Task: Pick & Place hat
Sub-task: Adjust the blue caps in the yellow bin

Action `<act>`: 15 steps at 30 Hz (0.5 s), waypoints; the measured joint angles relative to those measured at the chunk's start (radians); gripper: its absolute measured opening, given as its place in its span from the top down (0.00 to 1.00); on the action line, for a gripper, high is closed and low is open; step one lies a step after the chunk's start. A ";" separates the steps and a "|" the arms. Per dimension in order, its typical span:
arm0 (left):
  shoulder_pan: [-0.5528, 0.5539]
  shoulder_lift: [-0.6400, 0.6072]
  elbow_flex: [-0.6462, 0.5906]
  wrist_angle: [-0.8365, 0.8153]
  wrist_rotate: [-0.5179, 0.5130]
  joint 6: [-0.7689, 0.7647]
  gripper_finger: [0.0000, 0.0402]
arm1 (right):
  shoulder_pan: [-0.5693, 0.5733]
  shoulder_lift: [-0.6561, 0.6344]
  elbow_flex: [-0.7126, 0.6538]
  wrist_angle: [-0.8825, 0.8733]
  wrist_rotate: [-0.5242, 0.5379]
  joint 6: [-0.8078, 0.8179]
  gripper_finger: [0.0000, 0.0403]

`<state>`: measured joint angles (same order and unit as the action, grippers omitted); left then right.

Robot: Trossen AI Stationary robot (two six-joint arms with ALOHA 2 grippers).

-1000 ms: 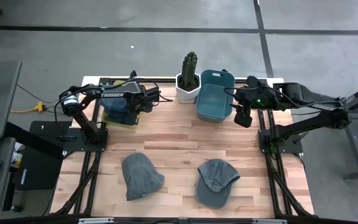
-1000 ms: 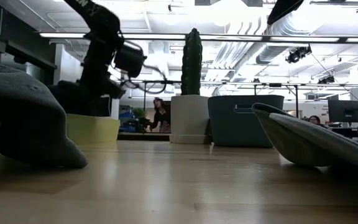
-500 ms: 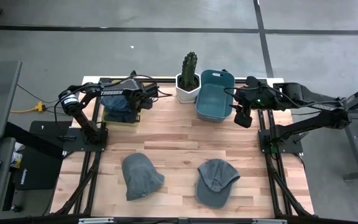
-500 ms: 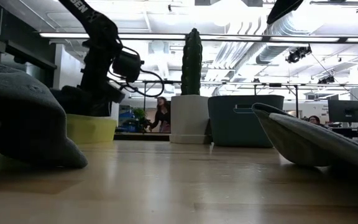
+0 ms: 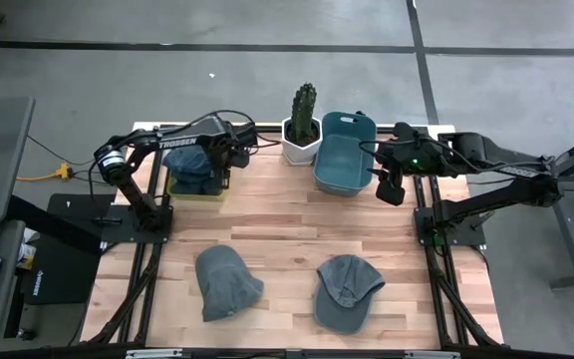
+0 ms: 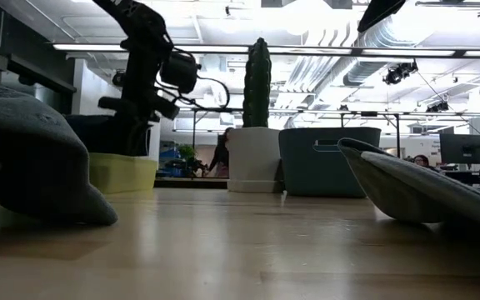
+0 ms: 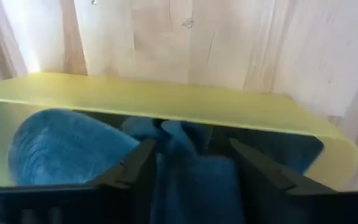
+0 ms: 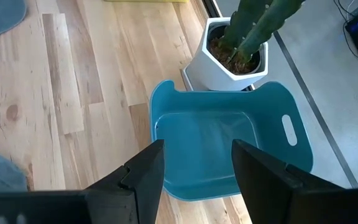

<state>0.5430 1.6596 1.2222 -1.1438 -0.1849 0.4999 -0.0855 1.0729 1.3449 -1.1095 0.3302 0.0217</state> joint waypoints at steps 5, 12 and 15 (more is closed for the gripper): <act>0.000 0.000 0.070 -0.081 0.018 0.000 0.46 | 0.000 0.000 0.000 0.000 -0.003 -0.005 0.55; 0.000 0.000 0.164 -0.153 0.020 -0.047 0.43 | 0.000 0.000 0.000 0.000 -0.003 -0.006 0.55; 0.000 0.000 0.215 -0.161 0.019 -0.109 0.45 | 0.000 0.000 0.000 0.000 0.000 -0.018 0.55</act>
<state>0.5430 1.6596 1.4371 -1.3052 -0.1661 0.3905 -0.0854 1.0729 1.3449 -1.1099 0.3304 0.0037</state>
